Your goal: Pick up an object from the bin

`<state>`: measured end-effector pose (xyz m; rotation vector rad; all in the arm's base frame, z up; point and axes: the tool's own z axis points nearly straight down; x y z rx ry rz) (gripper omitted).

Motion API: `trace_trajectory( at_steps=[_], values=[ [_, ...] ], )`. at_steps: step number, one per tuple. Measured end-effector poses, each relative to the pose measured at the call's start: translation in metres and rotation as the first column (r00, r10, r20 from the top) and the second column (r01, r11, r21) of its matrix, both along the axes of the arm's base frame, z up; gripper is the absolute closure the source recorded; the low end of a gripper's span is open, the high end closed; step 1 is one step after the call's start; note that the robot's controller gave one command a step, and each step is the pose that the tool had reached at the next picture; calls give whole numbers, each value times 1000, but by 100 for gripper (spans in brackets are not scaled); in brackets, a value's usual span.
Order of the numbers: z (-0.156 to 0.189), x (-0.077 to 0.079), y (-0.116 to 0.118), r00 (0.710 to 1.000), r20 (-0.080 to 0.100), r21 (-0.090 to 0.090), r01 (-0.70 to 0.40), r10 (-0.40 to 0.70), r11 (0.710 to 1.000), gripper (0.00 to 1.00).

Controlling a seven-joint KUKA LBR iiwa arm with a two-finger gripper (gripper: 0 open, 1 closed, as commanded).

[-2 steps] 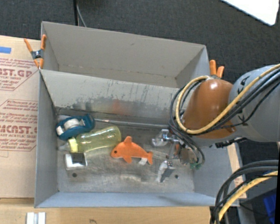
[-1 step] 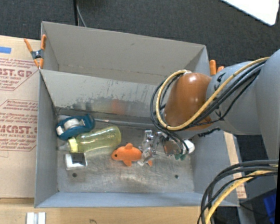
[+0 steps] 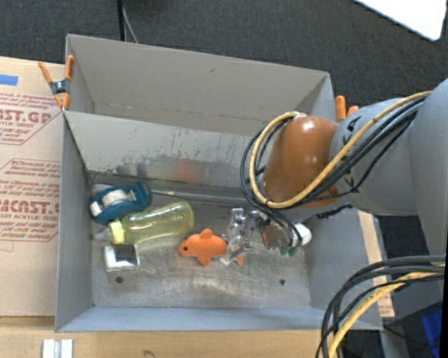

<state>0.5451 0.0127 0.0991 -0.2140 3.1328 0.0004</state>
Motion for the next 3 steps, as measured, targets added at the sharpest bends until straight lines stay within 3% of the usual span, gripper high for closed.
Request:
trace_trajectory(
  at_steps=[1,2,3],
  values=[
    [44,1,2,1000,-8,0,7,-7,1000,100],
    [83,3,0,1000,3,0,15,-15,1000,100],
    [121,3,-1,999,-8,0,47,-47,999,100]
  ],
)
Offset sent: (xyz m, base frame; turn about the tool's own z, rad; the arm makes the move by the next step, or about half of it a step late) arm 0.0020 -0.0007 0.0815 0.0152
